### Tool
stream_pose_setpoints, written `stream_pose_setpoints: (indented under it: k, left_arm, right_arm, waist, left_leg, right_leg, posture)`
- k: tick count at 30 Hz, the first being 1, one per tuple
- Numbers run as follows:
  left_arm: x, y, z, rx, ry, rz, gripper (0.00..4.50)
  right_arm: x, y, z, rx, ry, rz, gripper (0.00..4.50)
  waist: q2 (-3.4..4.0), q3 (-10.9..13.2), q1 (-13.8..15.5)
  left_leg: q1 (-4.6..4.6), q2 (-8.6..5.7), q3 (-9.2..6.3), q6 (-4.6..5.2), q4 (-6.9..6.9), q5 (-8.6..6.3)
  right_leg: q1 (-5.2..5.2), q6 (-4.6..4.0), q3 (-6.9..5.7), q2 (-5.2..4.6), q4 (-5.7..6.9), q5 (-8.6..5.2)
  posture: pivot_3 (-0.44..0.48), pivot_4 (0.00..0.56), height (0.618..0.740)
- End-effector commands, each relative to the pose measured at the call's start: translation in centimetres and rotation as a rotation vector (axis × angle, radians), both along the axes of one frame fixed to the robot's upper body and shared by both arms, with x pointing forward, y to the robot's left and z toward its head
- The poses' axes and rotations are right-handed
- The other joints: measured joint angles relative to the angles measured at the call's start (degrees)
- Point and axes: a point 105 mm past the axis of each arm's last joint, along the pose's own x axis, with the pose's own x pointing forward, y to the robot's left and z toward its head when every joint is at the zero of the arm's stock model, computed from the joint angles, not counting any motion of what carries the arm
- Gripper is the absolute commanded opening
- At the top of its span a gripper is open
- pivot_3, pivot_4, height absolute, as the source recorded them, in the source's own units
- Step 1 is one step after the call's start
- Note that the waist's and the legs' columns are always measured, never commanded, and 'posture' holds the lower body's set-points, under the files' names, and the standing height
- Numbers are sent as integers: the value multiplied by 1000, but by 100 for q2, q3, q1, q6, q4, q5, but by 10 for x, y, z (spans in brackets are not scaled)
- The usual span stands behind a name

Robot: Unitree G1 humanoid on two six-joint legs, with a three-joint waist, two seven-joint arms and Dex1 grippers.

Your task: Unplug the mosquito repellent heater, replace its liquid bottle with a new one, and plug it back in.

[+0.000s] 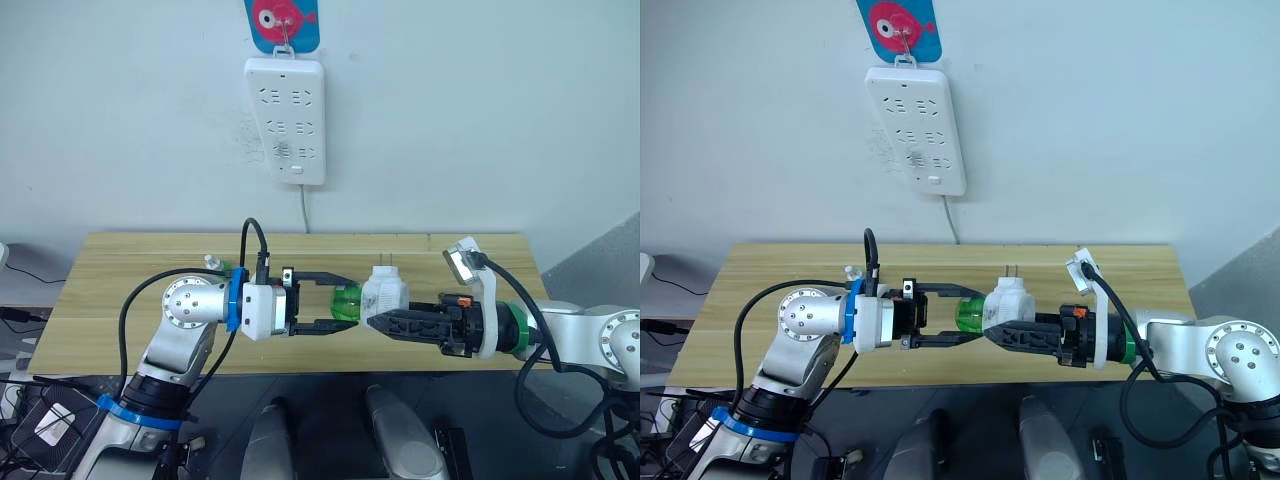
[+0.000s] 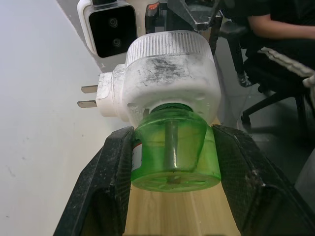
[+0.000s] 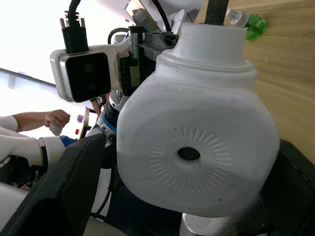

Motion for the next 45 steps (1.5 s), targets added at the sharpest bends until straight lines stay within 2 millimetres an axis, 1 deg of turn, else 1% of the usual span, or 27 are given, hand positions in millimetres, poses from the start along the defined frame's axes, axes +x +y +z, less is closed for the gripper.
stream_pose_setpoints:
  k: [1,9,17,20,21,22,25,26,27,28,29,31,32,34,38,42,43,45]
  left_arm:
    - [-6,-4,1,9,-6,-34,2167]
    - [-11,-6,2,11,6,-57,2167]
    - [-12,-7,2,4,13,-55,2167]
    - [-13,-7,2,5,14,-58,2167]
    - [-13,-7,2,5,14,-55,2167]
    - [-12,-7,3,3,14,-50,2167]
    - [-9,-7,5,-3,29,-45,2167]
    - [-8,-8,6,0,64,-47,2167]
    - [-6,-9,6,11,148,-42,2167]
    - [-4,-8,3,47,300,-27,2167]
    - [-4,-5,2,78,494,-18,2167]
    - [-6,-3,10,91,795,-22,2167]
    - [-9,-2,14,110,865,-46,2167]
    - [-9,0,19,127,915,-57,2167]
    - [1,3,19,121,855,-9,2167]
    - [10,4,12,98,734,39,2167]
    - [11,4,9,96,673,52,2873]
    - [14,6,6,87,566,75,3442]
  right_arm:
    - [-8,7,11,66,-18,49,4500]
    - [-1,5,10,80,-28,26,4500]
    - [-3,6,11,91,-32,42,4500]
    - [-4,6,11,92,-29,47,3941]
    - [-5,7,11,93,-28,52,3601]
    - [-5,7,10,93,-28,56,3367]
    - [-6,7,11,98,-30,63,3365]
    - [-7,7,12,100,-30,66,3365]
    - [-7,7,12,102,-31,70,3363]
    - [-8,7,12,102,-32,74,3360]
    - [-9,7,12,102,-34,80,3358]
    - [-10,7,13,101,-36,88,3339]
    - [-11,7,13,101,-36,91,3298]
    - [-12,8,13,103,-38,95,3252]
    - [-11,8,15,116,-39,85,3196]
    - [-8,7,17,132,-34,62,3178]
    - [-7,7,17,134,-30,56,3177]
    - [-6,6,17,137,-24,46,3147]
  waist:
    - [0,0,0]
    - [0,0,0]
    - [0,0,0]
    - [0,0,0]
    - [0,0,0]
    - [0,0,0]
    - [0,0,0]
    - [0,0,1]
    - [0,0,0]
    - [-1,1,0]
    - [-1,1,-6]
    - [-1,3,-8]
    - [-1,3,-9]
    - [-1,3,-9]
    - [0,3,-3]
    - [-1,3,13]
    - [-1,3,18]
    - [-1,3,20]
  left_leg:
    - [0,0,0,0,0,0]
    - [0,1,-1,0,0,0]
    - [0,1,-1,0,0,0]
    - [0,1,-1,0,0,0]
    - [0,1,-1,0,0,0]
    - [0,1,-1,0,0,0]
    - [0,1,-1,0,0,0]
    - [0,1,-1,0,0,0]
    - [0,1,-1,0,0,0]
    - [0,0,-1,0,0,0]
    - [0,1,-1,0,0,0]
    - [0,2,-8,0,0,0]
    - [1,3,-10,0,0,0]
    - [2,2,-11,0,0,0]
    - [2,2,-10,1,-2,-1]
    - [1,2,-10,1,-3,-1]
    - [1,2,-9,1,-3,-1]
    - [1,2,-8,1,-2,-1]
  right_leg:
    - [0,0,0,0,0,0]
    - [0,0,0,1,0,0]
    - [0,0,-1,1,0,0]
    - [0,0,0,1,0,0]
    - [0,0,0,1,0,0]
    - [0,0,0,1,0,0]
    - [0,0,0,1,0,0]
    - [0,0,0,1,-1,0]
    - [0,0,0,1,-1,0]
    - [0,0,0,1,0,0]
    - [0,0,-1,1,2,0]
    - [0,1,-4,3,7,-1]
    - [0,1,-5,4,8,-1]
    - [0,2,-9,5,9,-1]
    - [-1,2,-10,6,4,-1]
    - [-1,1,-10,6,1,-1]
    - [0,1,-8,6,0,-1]
    - [0,1,-7,5,-1,-1]
  posture:
    - [-267,271,740]
    - [-267,272,740]
    - [-267,271,740]
    - [-266,271,740]
    - [-266,270,740]
    - [-266,270,740]
    - [-266,269,740]
    - [-266,268,740]
    - [-265,268,740]
    - [-261,266,740]
    - [-262,267,740]
    - [-260,267,740]
    - [-261,266,740]
    - [-261,266,740]
    - [-263,267,740]
    - [-263,268,740]
    - [-263,269,740]
    - [-265,271,740]
